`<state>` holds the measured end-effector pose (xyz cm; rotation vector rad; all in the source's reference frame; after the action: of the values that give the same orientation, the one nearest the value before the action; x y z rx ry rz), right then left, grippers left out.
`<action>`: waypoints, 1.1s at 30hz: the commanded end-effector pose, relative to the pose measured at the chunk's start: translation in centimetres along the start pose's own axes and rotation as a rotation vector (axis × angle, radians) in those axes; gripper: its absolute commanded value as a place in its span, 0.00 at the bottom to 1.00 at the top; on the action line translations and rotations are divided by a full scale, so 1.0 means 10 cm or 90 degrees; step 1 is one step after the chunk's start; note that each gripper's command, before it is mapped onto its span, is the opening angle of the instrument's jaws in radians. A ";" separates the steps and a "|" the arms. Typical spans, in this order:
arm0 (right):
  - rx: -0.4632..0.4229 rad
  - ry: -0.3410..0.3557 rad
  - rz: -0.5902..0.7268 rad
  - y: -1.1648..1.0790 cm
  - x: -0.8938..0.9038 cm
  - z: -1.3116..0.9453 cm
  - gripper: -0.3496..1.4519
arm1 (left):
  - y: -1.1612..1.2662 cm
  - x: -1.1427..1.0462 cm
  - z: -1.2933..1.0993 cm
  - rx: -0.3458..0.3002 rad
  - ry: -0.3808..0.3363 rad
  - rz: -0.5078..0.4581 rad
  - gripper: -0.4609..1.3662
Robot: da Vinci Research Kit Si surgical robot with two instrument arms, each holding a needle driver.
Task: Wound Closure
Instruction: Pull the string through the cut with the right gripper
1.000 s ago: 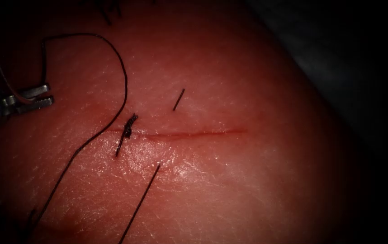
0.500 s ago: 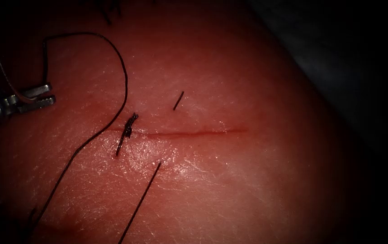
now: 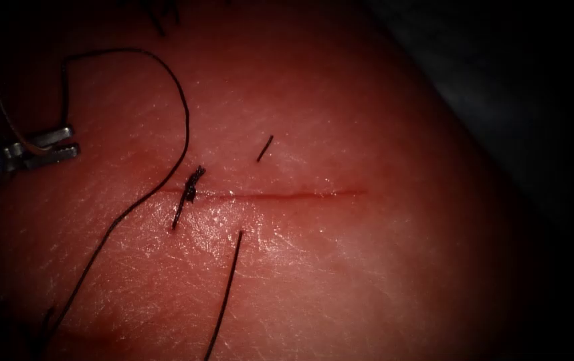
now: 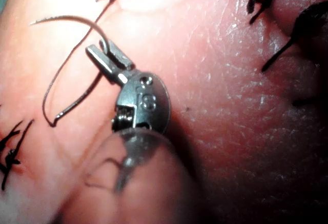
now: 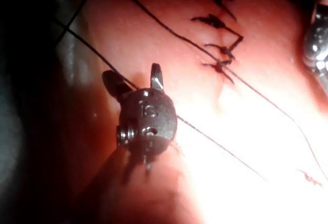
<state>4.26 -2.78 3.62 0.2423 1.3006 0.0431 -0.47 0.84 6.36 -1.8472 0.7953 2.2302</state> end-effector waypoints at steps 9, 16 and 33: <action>-0.026 0.004 0.024 0.049 -0.016 -0.036 0.80 | 0.002 0.000 0.001 -0.004 0.000 0.001 0.06; -0.033 -0.005 0.029 0.081 -0.034 -0.046 0.80 | 0.003 0.000 -0.001 -0.005 0.000 0.002 0.06; -0.086 -0.037 0.039 0.144 -0.068 -0.082 0.78 | 0.006 0.000 0.000 -0.006 0.000 0.003 0.06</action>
<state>3.43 -1.36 4.37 0.1644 1.2233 0.1775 -0.50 0.79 6.37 -1.8476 0.7994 2.2334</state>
